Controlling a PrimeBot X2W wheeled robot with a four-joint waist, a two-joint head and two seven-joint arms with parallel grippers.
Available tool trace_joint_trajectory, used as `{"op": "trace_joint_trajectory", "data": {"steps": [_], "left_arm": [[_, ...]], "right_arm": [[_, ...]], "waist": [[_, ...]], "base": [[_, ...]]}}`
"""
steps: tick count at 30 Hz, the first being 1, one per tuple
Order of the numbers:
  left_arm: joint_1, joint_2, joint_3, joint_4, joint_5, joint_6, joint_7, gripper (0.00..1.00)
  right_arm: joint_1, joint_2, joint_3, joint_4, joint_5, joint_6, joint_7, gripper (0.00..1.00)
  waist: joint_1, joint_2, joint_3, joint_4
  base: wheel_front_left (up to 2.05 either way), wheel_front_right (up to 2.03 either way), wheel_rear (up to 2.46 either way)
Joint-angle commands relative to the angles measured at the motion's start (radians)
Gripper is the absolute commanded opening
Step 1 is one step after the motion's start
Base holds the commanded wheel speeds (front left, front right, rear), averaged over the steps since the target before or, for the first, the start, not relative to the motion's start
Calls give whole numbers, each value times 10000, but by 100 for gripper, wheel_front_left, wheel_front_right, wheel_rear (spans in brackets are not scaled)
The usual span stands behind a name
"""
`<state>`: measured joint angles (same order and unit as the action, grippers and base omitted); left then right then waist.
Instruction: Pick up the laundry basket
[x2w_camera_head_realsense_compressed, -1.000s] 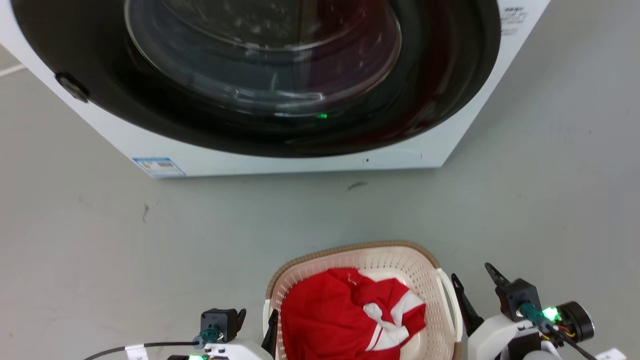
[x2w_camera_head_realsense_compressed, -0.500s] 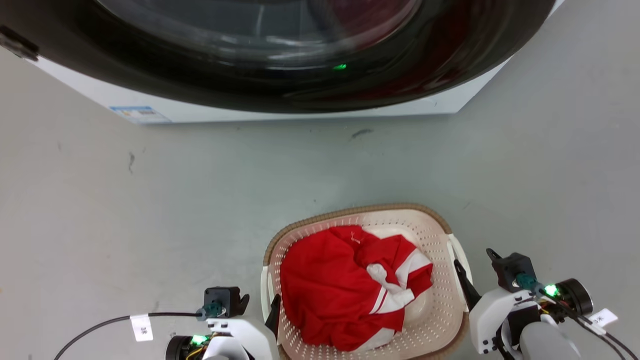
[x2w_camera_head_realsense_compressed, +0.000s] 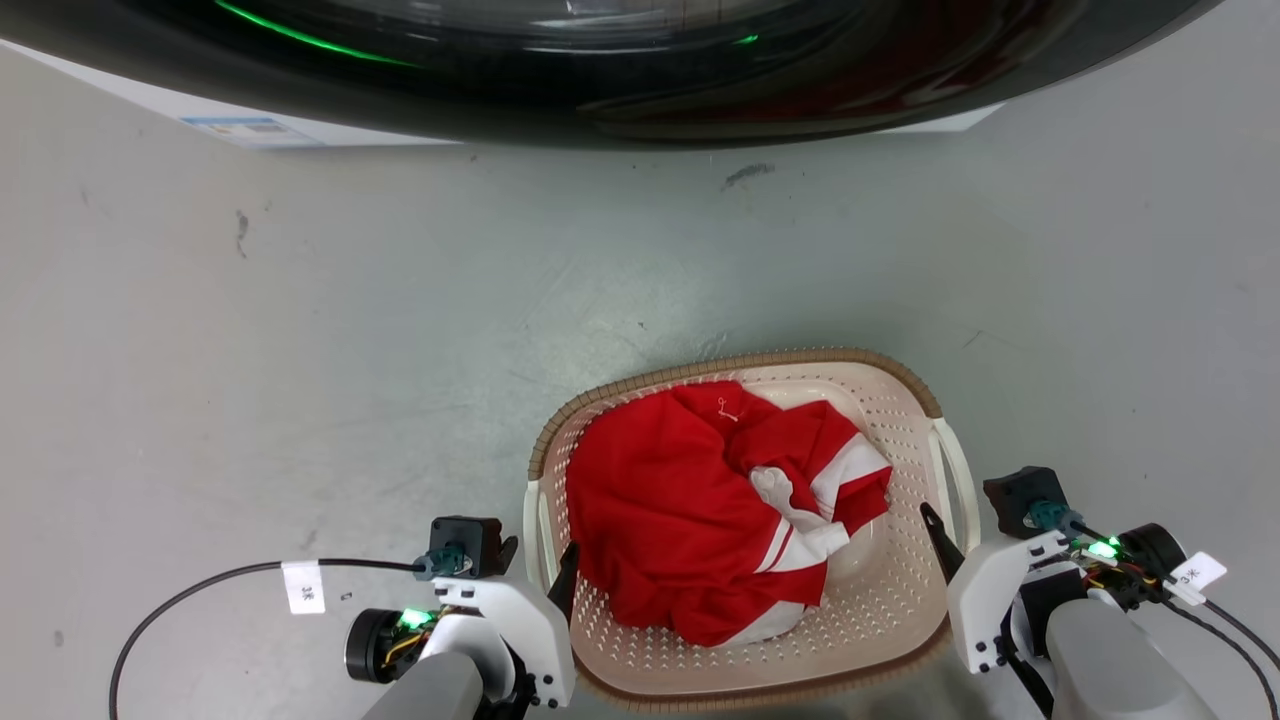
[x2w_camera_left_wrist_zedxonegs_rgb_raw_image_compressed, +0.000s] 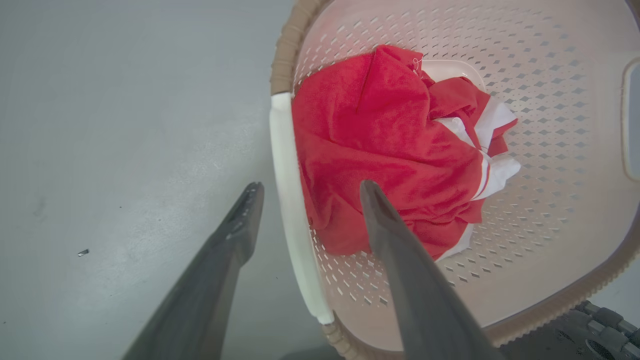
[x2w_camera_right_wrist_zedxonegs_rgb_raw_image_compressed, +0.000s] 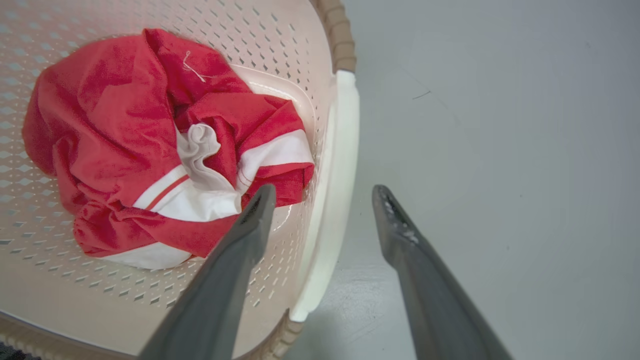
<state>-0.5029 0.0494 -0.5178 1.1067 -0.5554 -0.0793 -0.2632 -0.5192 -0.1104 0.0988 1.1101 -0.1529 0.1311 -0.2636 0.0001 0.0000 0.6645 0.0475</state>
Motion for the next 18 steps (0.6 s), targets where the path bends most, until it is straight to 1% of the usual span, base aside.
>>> {"op": "trace_joint_trajectory", "data": {"steps": [1,7,18], "left_arm": [[-166,16,-80,60,-61,-57,-25,100],[-491,16,-549,257,-398,-72,-24,100],[-892,16,-1260,393,-964,18,-24,100]], "right_arm": [[-207,-53,-33,164,-19,-7,-18,100],[-746,-4,-86,950,-114,-7,-19,100],[-1227,89,-148,1422,-137,-7,-19,100]], "waist": [[-1,0,169,17],[-1,0,557,43],[-1,0,1020,72]], "base": [[0,0,0],[0,0,0],[0,0,0]]}}
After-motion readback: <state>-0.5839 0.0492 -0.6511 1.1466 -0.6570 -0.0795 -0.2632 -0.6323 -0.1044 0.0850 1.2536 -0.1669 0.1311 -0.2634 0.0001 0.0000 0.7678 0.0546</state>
